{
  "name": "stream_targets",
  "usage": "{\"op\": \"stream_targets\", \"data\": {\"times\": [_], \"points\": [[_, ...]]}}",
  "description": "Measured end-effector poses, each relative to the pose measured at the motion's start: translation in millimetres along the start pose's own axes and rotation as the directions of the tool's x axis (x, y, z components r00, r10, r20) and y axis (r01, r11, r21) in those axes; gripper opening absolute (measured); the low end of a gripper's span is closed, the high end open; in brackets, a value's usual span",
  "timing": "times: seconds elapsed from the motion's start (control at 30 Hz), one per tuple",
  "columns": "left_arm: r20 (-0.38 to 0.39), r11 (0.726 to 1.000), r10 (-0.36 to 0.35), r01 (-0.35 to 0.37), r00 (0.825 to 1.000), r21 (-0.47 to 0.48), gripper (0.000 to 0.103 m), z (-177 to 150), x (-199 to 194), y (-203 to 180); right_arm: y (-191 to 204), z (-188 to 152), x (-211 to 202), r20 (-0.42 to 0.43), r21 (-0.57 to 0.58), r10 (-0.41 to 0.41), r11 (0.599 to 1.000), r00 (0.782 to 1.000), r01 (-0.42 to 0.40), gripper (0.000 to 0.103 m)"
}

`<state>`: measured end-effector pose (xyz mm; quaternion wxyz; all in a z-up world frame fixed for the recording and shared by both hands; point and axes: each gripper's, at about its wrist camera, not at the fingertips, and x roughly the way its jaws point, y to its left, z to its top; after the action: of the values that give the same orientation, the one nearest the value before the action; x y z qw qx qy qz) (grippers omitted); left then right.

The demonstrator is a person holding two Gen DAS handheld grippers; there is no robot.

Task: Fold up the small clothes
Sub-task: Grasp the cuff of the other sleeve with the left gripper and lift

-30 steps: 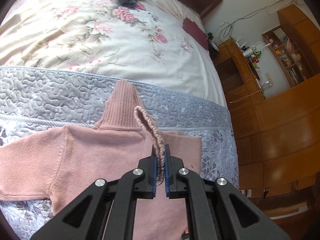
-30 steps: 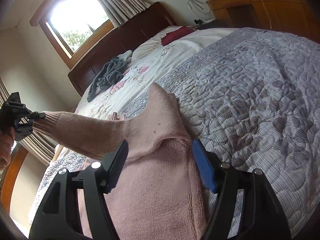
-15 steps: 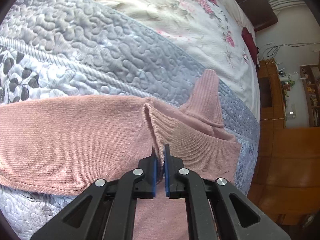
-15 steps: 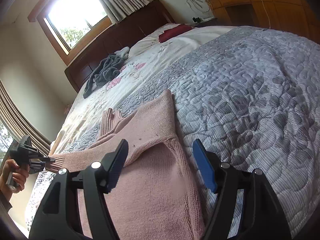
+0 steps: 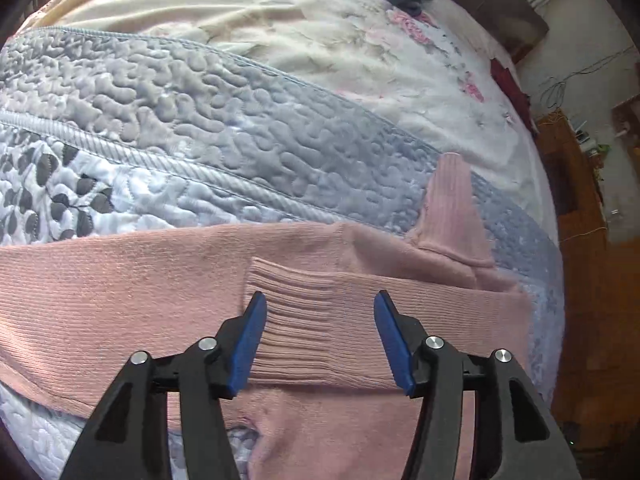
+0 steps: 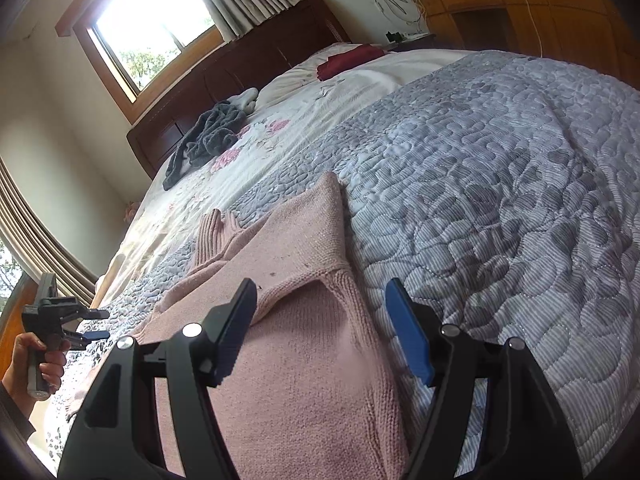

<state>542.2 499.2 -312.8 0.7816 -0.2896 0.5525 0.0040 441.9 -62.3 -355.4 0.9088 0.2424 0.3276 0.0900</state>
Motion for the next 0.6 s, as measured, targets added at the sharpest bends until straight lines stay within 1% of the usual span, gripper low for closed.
{"op": "stream_targets", "data": {"times": [0.03, 0.07, 0.13, 0.17, 0.2, 0.23, 0.27, 0.3, 0.33, 0.4, 0.47, 0.5, 0.53, 0.57, 0.6], "points": [[-0.024, 0.999, -0.042, 0.042, 0.999, 0.008, 0.057, -5.8, 8.8, -5.2, 0.2, -0.2, 0.2, -0.001, -0.002, 0.001, 1.000, 1.000, -0.001, 0.067], [-0.054, 0.999, -0.036, 0.037, 0.998, 0.004, 0.057, -10.8, 22.2, -6.5, 0.8, -0.4, 0.0, 0.000, -0.004, 0.001, 1.000, 1.000, -0.001, 0.067], [-0.108, 0.999, 0.030, -0.034, 0.994, -0.035, 0.054, -18.6, 53.2, 3.2, 1.5, -1.4, -1.1, 0.002, -0.011, 0.002, 1.000, 1.000, -0.002, 0.067], [-0.118, 0.996, 0.053, -0.060, 0.992, -0.059, 0.051, -21.2, 62.7, 13.6, 1.7, -2.5, -0.4, 0.000, -0.018, 0.002, 1.000, 1.000, -0.002, 0.067], [-0.109, 0.996, 0.039, -0.048, 0.993, -0.080, 0.041, -22.8, 65.5, 23.6, 2.5, -4.1, 0.2, -0.008, -0.028, 0.001, 1.000, 1.000, -0.001, 0.067], [-0.101, 0.995, 0.017, -0.027, 0.995, -0.101, 0.037, -23.9, 61.0, 30.1, 3.6, -6.0, 1.8, -0.022, -0.043, 0.003, 0.999, 1.000, -0.004, 0.067], [-0.081, 0.992, 0.006, -0.016, 0.997, -0.124, 0.037, -24.3, 50.3, 37.0, 5.7, -7.8, 2.0, -0.041, -0.062, 0.008, 0.998, 0.999, -0.011, 0.067], [-0.043, 0.990, 0.005, -0.011, 0.999, -0.143, 0.042, -24.7, 34.0, 45.9, 8.7, -8.6, -1.1, -0.048, -0.081, 0.009, 0.997, 0.999, -0.013, 0.067], [0.004, 0.988, 0.016, -0.016, 1.000, -0.156, 0.056, -26.9, 14.0, 56.3, 13.1, -9.1, -7.8, -0.040, -0.102, 0.010, 0.995, 0.999, -0.014, 0.067], [0.095, 0.980, 0.057, -0.037, 0.994, -0.196, 0.070, -34.9, -31.3, 86.8, 24.5, -9.4, -21.1, -0.032, -0.134, 0.011, 0.991, 0.999, -0.016, 0.069], [0.162, 0.962, 0.096, -0.050, 0.982, -0.267, 0.072, -43.9, -73.8, 130.1, 36.6, -10.1, -32.7, -0.048, -0.129, 0.038, 0.991, 0.998, -0.044, 0.069], [0.194, 0.947, 0.125, -0.059, 0.973, -0.316, 0.072, -52.7, -95.7, 155.0, 43.9, -12.1, -38.7, -0.062, -0.129, 0.054, 0.990, 0.997, -0.061, 0.069], [0.226, 0.926, 0.151, -0.058, 0.962, -0.374, 0.072, -62.2, -118.0, 183.1, 51.7, -15.1, -44.6, -0.075, -0.133, 0.067, 0.988, 0.995, -0.076, 0.069], [0.259, 0.899, 0.171, -0.043, 0.951, -0.436, 0.072, -73.3, -139.7, 212.0, 60.7, -18.8, -49.5, -0.089, -0.144, 0.078, 0.985, 0.993, -0.091, 0.069], [0.289, 0.866, 0.193, -0.025, 0.938, -0.500, 0.072, -83.9, -159.6, 241.2, 70.7, -22.7, -53.6, -0.103, -0.161, 0.088, 0.981, 0.991, -0.104, 0.069]]}}
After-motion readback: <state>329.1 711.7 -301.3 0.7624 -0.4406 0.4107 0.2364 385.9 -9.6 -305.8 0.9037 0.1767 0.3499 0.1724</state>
